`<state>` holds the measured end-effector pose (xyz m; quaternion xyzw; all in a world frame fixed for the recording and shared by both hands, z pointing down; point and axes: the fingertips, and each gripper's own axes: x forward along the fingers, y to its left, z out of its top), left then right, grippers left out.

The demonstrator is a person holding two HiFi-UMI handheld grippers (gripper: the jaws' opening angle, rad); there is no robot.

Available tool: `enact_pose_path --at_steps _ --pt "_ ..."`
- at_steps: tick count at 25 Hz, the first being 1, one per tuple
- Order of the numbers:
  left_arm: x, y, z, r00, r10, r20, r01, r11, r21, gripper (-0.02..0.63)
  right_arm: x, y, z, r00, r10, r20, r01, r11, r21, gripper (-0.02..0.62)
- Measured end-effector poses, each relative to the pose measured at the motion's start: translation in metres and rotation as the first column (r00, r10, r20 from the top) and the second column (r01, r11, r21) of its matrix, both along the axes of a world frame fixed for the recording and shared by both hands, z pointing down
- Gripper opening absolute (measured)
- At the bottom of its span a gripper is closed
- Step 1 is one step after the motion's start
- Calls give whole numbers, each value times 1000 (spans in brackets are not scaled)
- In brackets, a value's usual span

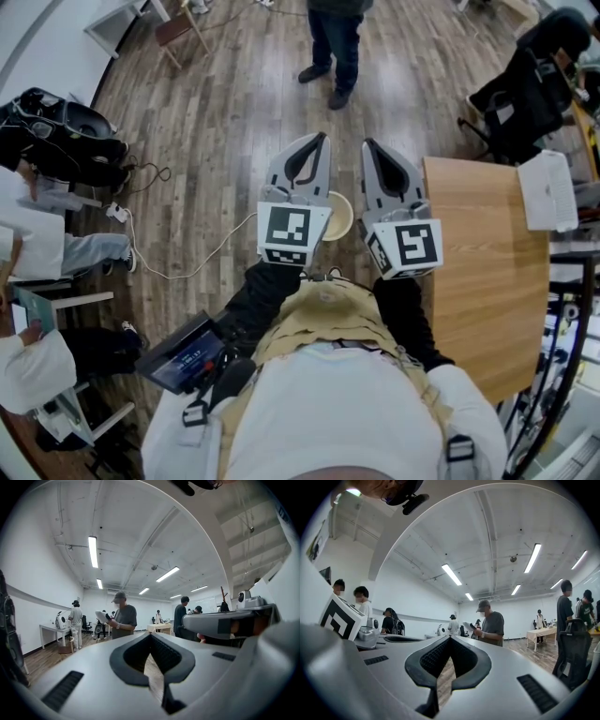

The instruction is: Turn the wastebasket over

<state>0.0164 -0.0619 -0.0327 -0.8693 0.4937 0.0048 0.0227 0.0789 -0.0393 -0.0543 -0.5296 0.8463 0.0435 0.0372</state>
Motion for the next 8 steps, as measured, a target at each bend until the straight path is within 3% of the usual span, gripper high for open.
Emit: enact_pose_path --at_steps 8 --pt "-4 2 -1 1000 -2 7 2 1000 -2 2 -10 2 -2 1000 -16 -4 16 1000 0 20"
